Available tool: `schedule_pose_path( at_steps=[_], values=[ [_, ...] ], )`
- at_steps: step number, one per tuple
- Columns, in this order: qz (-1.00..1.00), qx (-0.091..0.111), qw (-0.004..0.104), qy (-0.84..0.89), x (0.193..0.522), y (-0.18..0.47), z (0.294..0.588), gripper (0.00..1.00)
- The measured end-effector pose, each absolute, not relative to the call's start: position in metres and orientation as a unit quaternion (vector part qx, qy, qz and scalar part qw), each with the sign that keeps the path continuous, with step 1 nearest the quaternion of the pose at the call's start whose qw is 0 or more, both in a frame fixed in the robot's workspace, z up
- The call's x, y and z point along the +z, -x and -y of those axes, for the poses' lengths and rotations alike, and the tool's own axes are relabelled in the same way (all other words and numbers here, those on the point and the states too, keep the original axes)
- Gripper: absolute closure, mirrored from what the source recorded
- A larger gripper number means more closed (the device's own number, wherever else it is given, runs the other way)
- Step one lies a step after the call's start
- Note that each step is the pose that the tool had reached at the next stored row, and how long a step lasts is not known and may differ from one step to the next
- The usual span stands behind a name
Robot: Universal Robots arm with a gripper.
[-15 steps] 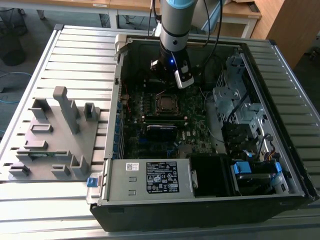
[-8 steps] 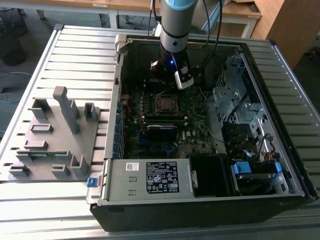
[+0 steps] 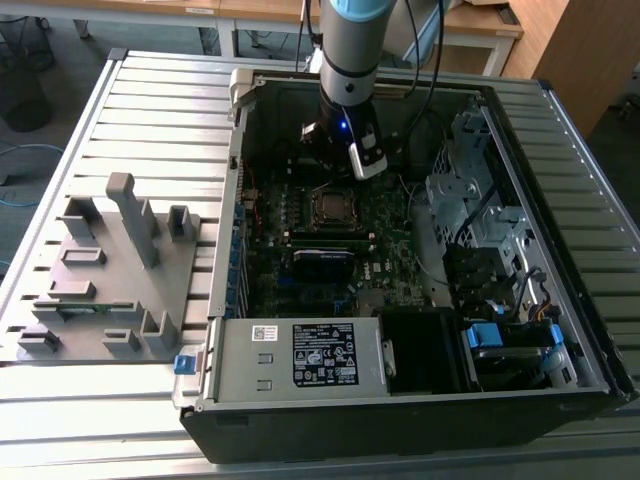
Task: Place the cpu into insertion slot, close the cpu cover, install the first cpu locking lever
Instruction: 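Close the cpu cover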
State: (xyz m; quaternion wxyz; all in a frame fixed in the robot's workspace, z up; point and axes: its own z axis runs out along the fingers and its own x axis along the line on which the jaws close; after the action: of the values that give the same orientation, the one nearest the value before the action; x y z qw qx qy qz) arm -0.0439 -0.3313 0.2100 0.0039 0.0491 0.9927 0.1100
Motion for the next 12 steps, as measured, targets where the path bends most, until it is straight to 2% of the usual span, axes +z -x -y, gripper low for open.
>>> schedule_pose_path(
  at_steps=[12],
  values=[
    [-0.991,0.106,0.008,-0.082,0.2054,0.0435,0.3278,0.90]
  ],
)
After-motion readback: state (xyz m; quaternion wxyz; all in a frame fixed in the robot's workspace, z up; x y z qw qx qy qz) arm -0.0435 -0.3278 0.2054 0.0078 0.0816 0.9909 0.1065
